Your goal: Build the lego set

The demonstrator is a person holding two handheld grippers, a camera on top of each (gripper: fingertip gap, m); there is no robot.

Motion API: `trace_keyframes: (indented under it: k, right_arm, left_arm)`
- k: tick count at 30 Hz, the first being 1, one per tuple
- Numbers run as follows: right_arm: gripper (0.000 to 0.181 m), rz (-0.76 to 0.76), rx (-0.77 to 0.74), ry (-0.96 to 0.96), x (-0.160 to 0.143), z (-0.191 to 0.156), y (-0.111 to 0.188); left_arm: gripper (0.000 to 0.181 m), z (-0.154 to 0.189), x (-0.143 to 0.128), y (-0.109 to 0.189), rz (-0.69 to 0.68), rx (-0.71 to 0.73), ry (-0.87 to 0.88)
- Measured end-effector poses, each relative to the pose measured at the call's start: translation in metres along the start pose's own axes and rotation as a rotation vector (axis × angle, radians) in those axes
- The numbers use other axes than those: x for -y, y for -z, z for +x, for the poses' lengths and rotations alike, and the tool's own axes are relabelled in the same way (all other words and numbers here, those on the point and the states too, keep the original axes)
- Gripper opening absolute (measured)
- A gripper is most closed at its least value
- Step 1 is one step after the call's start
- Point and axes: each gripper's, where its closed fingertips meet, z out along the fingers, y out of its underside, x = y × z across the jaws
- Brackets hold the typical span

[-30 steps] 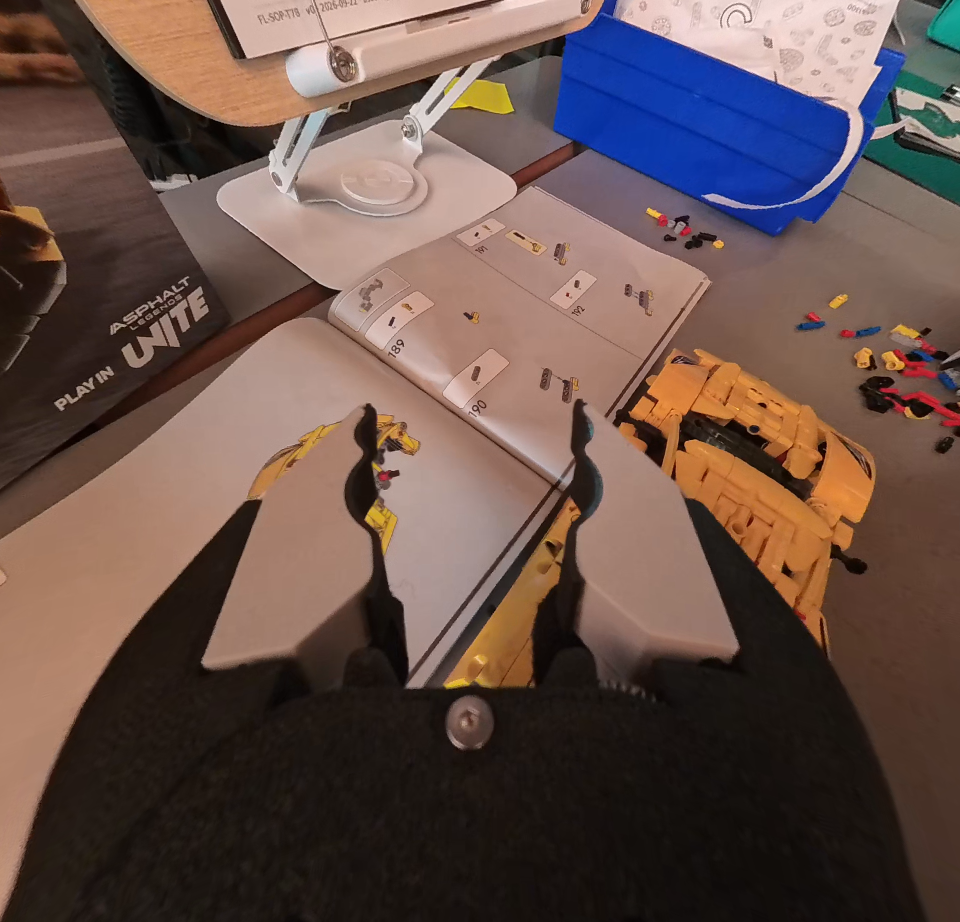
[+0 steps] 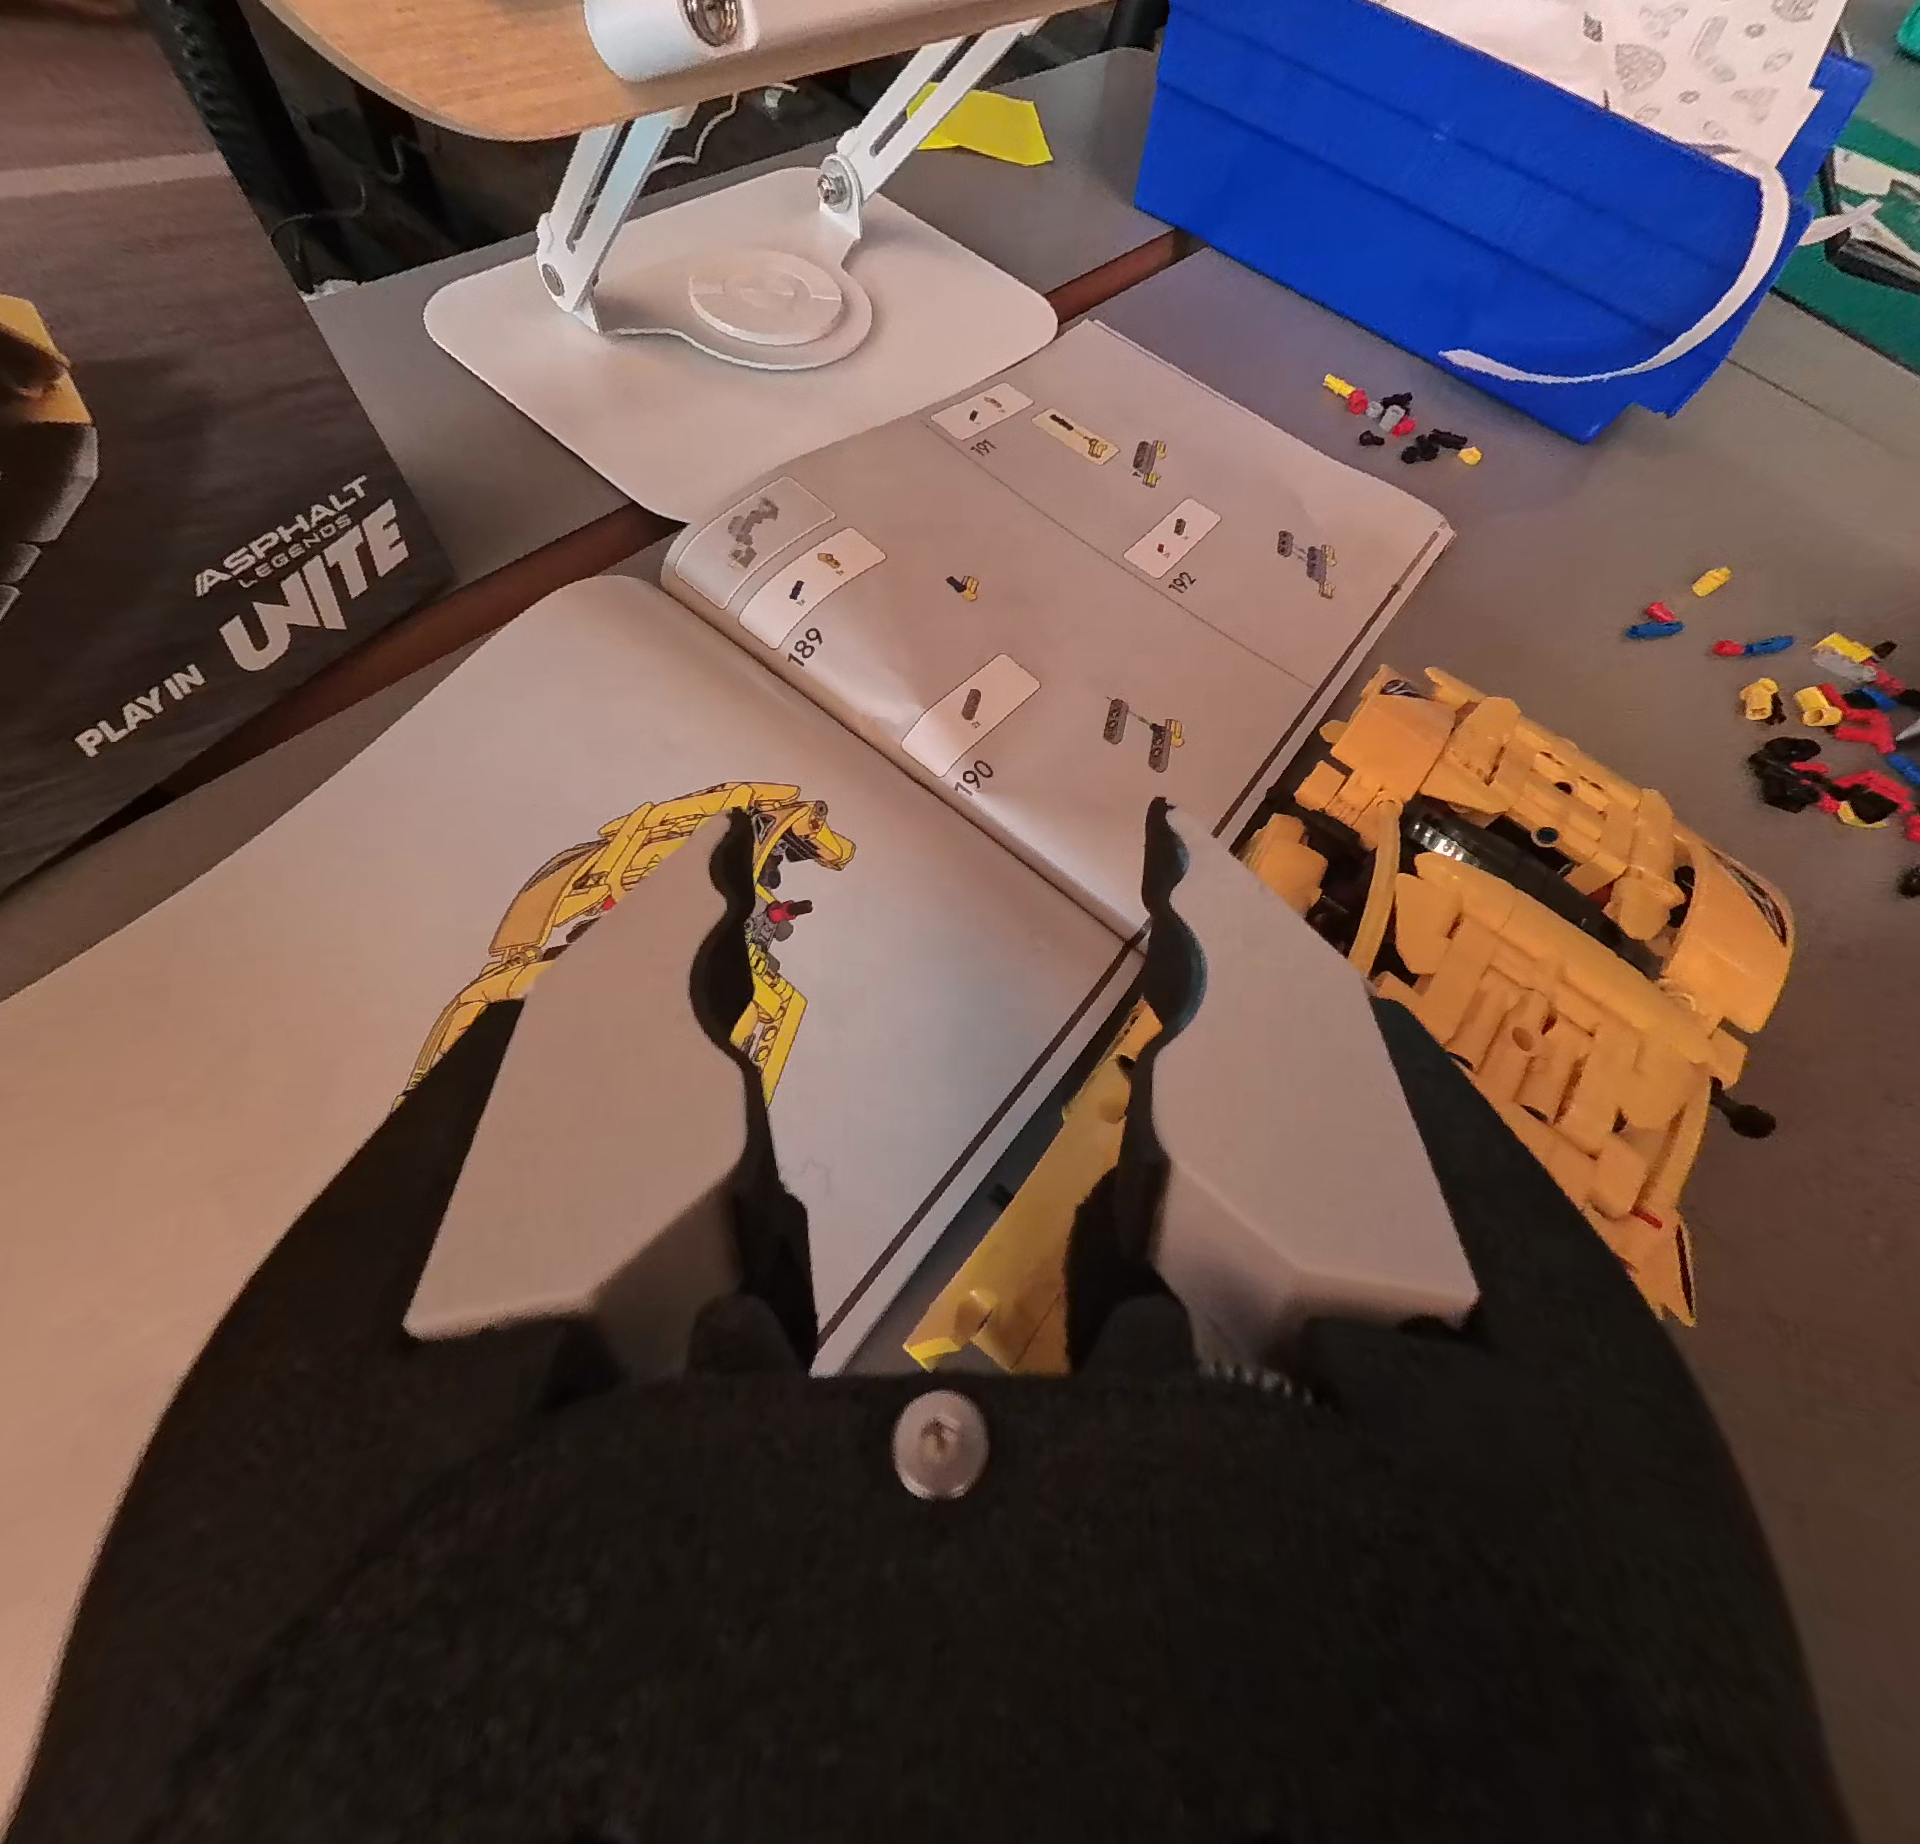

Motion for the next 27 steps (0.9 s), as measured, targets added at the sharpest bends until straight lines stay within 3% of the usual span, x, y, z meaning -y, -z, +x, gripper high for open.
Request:
trace_keyframes:
  k: [3,12,16,20,23,27]
  right_arm:
    - [0.008,-0.005,0.007,0.003,-0.001,-0.001,-0.001]
    - [0.008,-0.008,-0.024,0.021,-0.001,0.000,0.006]
    - [0.008,0.046,0.004,0.026,0.019,-0.009,0.012]
    - [0.008,0.108,0.118,0.131,0.060,-0.054,0.006]
    - [0.008,0.142,0.270,0.176,0.091,-0.109,-0.019]
    - [0.008,0.106,0.400,0.263,0.106,-0.163,-0.055]
  left_arm:
    - [0.075,0.000,0.000,0.000,0.001,0.002,0.000]
    - [0.075,-0.001,0.001,0.001,0.004,0.005,0.004]
    - [0.075,-0.002,0.001,0.001,0.003,0.006,0.005]
    - [0.075,-0.002,0.001,0.002,0.003,0.010,0.003]
    - [0.075,-0.003,0.000,0.002,0.002,0.013,0.002]
    - [0.075,-0.006,-0.001,0.003,-0.006,0.026,-0.006]
